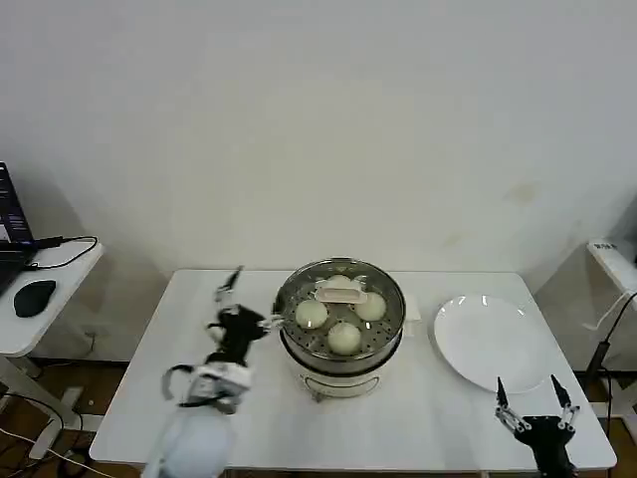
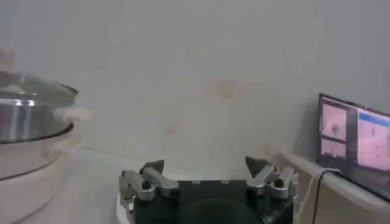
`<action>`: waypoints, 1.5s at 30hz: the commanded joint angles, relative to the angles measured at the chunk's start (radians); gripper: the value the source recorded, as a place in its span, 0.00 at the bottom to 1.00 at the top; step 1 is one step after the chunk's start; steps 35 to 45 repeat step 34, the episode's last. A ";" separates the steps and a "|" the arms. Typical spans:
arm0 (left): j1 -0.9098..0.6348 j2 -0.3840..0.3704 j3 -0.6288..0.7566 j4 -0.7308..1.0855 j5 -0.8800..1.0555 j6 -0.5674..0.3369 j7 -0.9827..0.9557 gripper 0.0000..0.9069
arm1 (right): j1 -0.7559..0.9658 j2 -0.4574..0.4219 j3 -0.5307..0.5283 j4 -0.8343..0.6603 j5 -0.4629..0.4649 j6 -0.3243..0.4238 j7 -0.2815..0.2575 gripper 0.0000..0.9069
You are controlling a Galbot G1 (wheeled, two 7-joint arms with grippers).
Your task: Take steamed baozi put them in steamer then cover it.
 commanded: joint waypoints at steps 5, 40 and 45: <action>0.589 0.022 -0.484 -0.052 -0.600 -0.317 -0.124 1.00 | -0.062 -0.059 -0.117 0.069 0.033 -0.070 0.000 1.00; 0.664 -0.052 -0.472 0.012 -0.564 -0.365 -0.104 1.00 | -0.050 -0.060 -0.188 0.066 0.028 -0.199 0.035 1.00; 0.664 -0.052 -0.472 0.012 -0.564 -0.365 -0.104 1.00 | -0.050 -0.060 -0.188 0.066 0.028 -0.199 0.035 1.00</action>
